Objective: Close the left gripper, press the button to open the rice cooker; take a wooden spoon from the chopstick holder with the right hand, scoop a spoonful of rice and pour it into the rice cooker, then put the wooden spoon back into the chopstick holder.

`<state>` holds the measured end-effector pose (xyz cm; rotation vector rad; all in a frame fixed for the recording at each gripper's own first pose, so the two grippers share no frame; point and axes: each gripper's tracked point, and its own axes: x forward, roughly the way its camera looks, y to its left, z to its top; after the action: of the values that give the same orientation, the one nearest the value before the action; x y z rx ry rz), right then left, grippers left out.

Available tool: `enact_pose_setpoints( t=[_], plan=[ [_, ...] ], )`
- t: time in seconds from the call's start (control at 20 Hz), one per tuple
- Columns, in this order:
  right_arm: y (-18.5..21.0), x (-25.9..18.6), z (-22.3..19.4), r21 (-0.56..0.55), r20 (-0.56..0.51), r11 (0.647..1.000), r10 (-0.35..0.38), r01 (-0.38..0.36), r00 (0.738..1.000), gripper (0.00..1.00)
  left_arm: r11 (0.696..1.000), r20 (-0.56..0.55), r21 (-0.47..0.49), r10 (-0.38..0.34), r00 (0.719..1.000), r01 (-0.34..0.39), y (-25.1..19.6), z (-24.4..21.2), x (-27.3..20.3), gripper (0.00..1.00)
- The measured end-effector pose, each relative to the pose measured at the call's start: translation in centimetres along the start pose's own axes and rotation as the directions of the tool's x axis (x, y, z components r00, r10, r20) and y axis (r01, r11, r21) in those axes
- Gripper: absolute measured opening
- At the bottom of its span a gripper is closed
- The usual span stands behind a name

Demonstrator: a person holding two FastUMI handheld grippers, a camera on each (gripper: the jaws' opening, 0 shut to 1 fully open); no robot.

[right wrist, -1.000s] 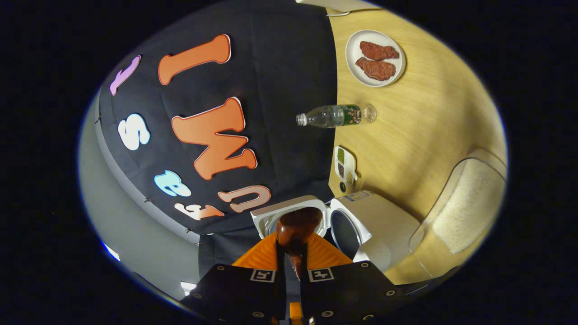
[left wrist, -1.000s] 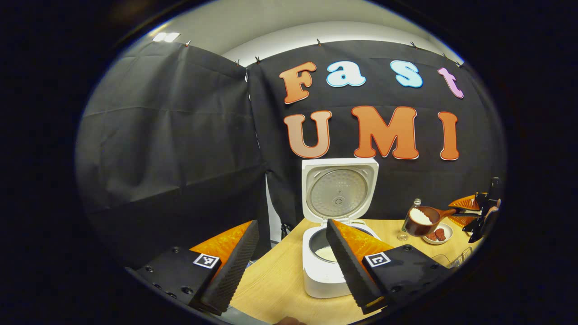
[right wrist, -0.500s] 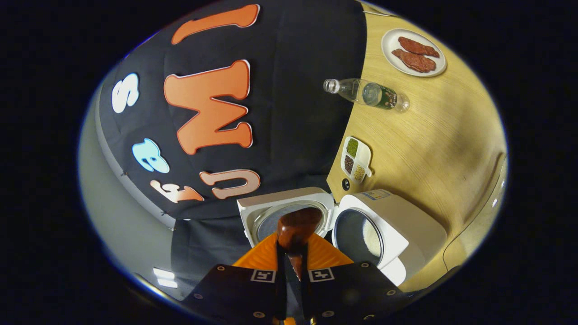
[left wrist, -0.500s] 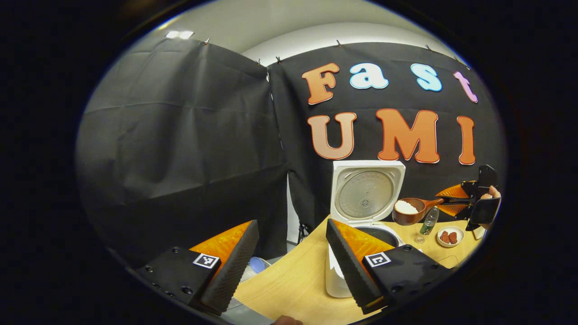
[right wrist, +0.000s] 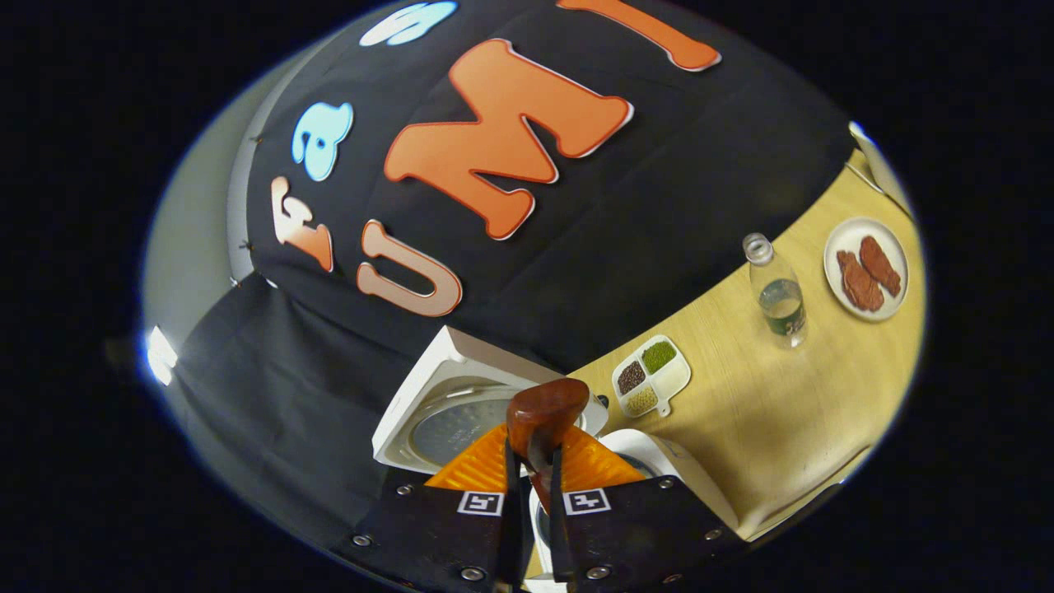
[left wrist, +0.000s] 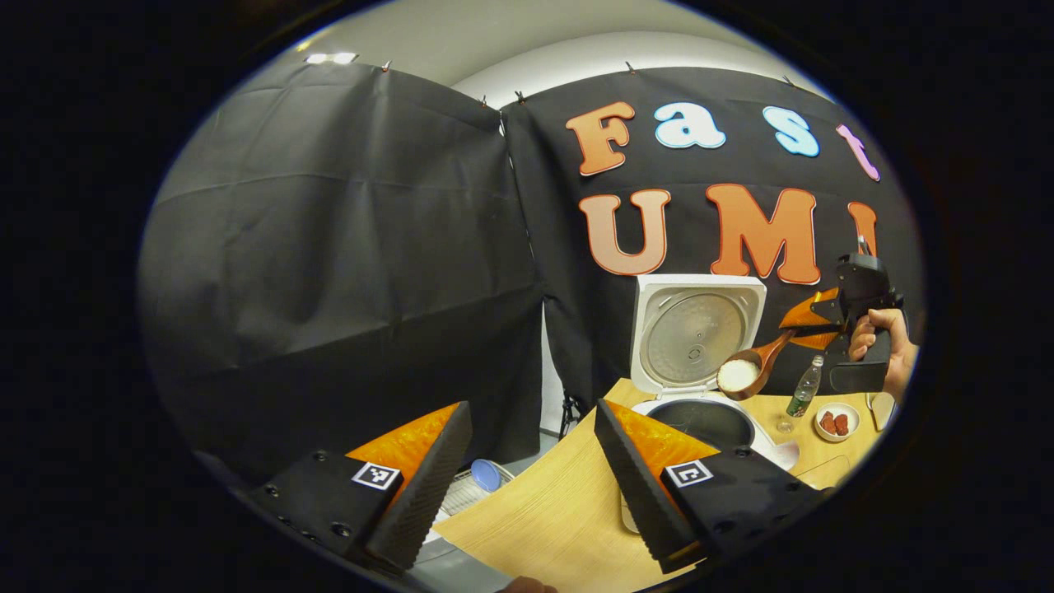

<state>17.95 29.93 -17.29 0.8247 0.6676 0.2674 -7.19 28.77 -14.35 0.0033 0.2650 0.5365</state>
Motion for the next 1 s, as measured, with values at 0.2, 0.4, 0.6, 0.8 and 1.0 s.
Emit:
enact_pose_setpoints(
  t=[0.2, 0.4, 0.6, 0.8, 1.0],
  plan=[
    [0.3, 1.0, -0.7, -0.157, 0.022, 0.987, -0.042, 0.045, 0.999, 0.12, 1.0, -0.006, 0.005, 0.002, 1.0, -0.002, 0.4, -0.1, 1.1, 0.97],
    [0.8, 1.6, -1.2, -0.281, 0.049, 0.958, -0.05, 0.062, 0.998, 0.12, 1.0, -0.009, 0.015, -0.01, 1.0, 0.01, 0.0, 0.0, 1.9, 1.0],
    [2.6, 1.4, -0.9, -0.442, 0.095, 0.896, -0.008, 0.049, 0.995, 0.12, 0.999, -0.013, 0.022, -0.025, 1.0, 0.025, -0.7, 0.0, 2.5, 0.97],
    [4.7, 0.9, -1.1, -0.582, 0.117, 0.813, 0.042, 0.034, 0.992, 0.12, 0.999, -0.006, 0.027, -0.031, 0.999, 0.032, -1.0, 0.3, 2.8, 0.97],
    [7.1, -0.2, -1.8, -0.698, 0.087, 0.715, 0.134, -0.035, 0.987, 0.12, 0.999, -0.007, 0.024, -0.034, 0.999, 0.034, -1.5, 0.1, 2.7, 0.96]
  ],
)
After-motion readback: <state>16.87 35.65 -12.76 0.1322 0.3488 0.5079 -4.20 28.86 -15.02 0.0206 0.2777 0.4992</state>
